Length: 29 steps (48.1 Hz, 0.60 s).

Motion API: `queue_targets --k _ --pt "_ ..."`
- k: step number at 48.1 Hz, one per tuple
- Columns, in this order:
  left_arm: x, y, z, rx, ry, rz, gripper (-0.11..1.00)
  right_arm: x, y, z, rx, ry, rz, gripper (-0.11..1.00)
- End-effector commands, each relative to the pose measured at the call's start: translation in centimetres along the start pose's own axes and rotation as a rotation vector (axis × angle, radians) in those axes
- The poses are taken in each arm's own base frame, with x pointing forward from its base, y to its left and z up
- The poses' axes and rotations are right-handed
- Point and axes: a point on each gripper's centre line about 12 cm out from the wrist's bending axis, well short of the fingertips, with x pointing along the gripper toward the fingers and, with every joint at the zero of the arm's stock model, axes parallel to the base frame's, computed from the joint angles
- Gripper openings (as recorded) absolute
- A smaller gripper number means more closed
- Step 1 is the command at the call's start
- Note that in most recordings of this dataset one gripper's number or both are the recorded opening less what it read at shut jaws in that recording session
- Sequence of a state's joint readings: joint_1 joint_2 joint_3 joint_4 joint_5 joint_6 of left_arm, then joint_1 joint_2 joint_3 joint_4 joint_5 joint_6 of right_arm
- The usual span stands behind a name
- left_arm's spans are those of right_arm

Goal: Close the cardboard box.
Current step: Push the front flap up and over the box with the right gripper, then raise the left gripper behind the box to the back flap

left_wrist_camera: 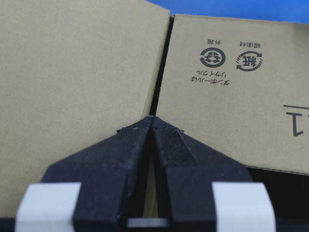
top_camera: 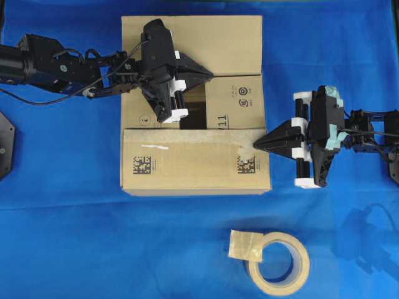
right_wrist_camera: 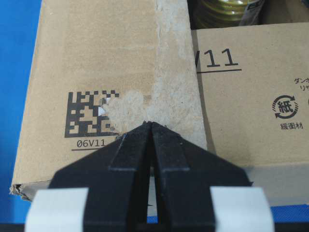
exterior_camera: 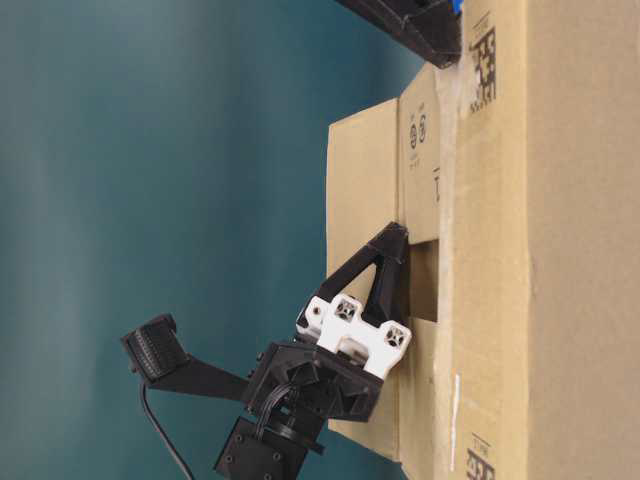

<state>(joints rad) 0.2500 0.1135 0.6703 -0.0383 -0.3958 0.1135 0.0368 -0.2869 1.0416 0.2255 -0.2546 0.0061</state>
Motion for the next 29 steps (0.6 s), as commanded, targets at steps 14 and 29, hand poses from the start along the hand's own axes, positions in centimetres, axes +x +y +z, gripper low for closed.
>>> queue_targets --k 14,29 --pt "-1.6 0.3 5.2 -0.006 -0.106 0.003 0.0 0.0 0.3 1.1 0.001 -0.039 0.006 0.0" --pt "-3.4 2.7 10.0 -0.011 -0.081 0.04 0.0 0.0 0.2 1.3 -0.006 -0.061 0.005 0.0"
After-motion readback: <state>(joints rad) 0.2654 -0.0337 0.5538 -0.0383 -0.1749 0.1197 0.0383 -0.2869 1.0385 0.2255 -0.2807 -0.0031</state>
